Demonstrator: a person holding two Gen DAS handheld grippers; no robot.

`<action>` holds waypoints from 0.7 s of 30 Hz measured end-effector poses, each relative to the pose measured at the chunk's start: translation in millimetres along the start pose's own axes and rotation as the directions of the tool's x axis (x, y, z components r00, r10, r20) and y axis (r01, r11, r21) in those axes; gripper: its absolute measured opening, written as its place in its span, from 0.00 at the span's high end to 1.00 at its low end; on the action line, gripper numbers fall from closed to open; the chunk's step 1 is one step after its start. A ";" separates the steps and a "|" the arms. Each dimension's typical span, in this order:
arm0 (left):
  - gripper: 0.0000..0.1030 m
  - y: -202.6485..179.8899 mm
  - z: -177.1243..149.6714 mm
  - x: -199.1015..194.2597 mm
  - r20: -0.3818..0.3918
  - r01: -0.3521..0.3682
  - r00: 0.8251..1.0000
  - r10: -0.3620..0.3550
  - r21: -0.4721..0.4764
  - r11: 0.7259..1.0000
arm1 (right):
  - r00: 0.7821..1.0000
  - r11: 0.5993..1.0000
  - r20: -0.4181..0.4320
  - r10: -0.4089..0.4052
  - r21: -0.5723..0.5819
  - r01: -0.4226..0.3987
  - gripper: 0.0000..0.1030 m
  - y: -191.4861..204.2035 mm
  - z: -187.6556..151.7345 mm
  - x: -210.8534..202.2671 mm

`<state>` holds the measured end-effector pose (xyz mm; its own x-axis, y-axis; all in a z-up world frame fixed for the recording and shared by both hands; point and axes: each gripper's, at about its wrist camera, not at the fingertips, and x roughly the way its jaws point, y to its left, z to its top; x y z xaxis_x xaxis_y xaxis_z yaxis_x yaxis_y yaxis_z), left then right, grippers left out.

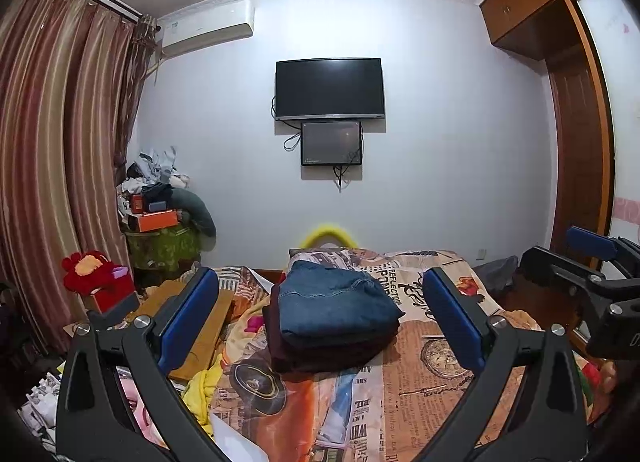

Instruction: Fold large clothes

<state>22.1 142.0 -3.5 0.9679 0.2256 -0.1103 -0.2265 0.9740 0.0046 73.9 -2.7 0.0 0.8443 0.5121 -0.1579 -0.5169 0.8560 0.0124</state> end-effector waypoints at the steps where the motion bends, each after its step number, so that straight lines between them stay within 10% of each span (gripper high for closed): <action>1: 0.01 0.3 0.0 0.0 -0.001 0.000 1.000 0.000 -0.002 1.000 | 1.000 1.000 0.001 0.000 0.002 0.000 0.00 -0.6 1.1 -1.2; 21: 0.01 1.0 -0.6 1.4 -0.019 0.023 1.000 -0.024 -0.026 0.999 | 1.000 1.000 -0.003 0.000 0.002 0.000 0.00 0.1 6.5 -4.9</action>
<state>23.2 143.3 -4.3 0.9709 0.2021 -0.1289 -0.2067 0.9781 -0.0237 70.7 -4.7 7.2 0.8439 0.5119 -0.1606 -0.5165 0.8562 0.0145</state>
